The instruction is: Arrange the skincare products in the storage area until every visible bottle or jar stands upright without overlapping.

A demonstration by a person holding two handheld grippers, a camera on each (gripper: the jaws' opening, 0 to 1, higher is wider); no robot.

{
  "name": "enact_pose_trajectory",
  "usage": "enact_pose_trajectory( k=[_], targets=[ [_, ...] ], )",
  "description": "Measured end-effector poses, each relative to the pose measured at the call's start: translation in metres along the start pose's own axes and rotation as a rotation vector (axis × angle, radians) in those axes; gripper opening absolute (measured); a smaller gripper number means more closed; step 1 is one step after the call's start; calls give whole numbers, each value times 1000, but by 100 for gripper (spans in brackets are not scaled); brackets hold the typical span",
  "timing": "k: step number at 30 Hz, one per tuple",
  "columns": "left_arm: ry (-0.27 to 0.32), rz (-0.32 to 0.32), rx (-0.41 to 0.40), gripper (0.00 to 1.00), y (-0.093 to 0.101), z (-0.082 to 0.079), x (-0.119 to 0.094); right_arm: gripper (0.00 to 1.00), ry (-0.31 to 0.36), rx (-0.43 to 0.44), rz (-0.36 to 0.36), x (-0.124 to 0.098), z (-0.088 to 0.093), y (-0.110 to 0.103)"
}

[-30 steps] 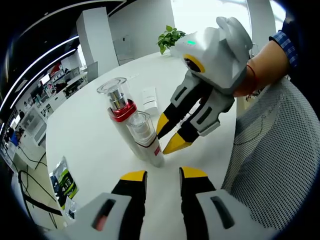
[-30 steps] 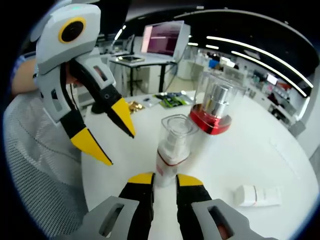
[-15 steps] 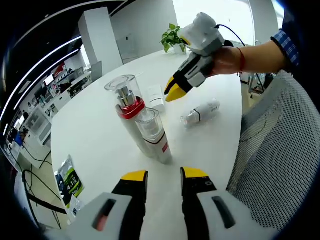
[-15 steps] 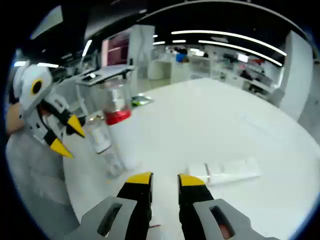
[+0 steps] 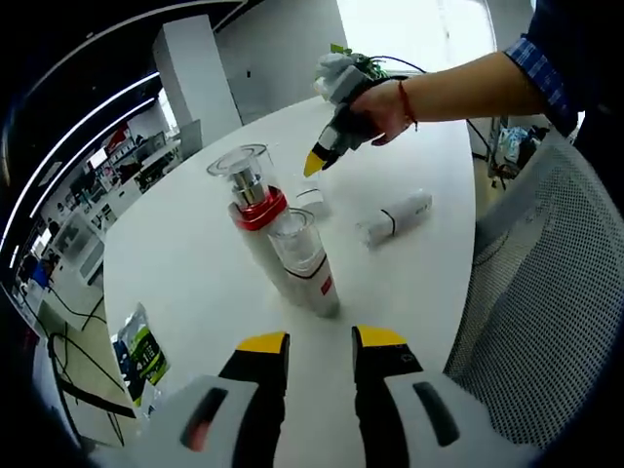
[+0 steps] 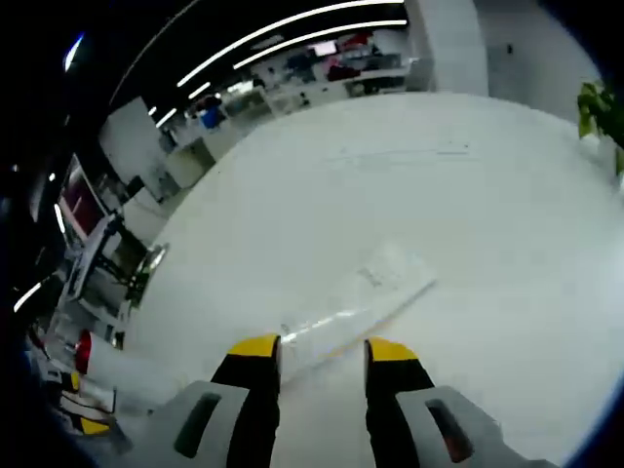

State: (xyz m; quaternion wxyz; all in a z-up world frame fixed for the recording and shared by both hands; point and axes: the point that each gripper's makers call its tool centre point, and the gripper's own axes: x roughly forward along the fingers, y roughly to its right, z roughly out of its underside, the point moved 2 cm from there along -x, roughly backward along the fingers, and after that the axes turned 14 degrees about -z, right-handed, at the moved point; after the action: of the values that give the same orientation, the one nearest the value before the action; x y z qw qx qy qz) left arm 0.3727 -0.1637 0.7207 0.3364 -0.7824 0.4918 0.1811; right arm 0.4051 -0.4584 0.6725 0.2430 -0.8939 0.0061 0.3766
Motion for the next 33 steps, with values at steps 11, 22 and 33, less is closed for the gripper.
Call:
enact_pose_trajectory(
  k=[11, 22, 33],
  targets=[
    [-12, -5, 20, 26, 0, 2, 1, 36, -109, -38, 85, 17, -8, 3],
    [-32, -13, 46, 25, 0, 7, 2, 42, -427, -382, 112, 39, 6, -4],
    [-44, -29, 81, 27, -1, 11, 4, 38, -472, -428, 27, 46, 2, -6]
  ],
)
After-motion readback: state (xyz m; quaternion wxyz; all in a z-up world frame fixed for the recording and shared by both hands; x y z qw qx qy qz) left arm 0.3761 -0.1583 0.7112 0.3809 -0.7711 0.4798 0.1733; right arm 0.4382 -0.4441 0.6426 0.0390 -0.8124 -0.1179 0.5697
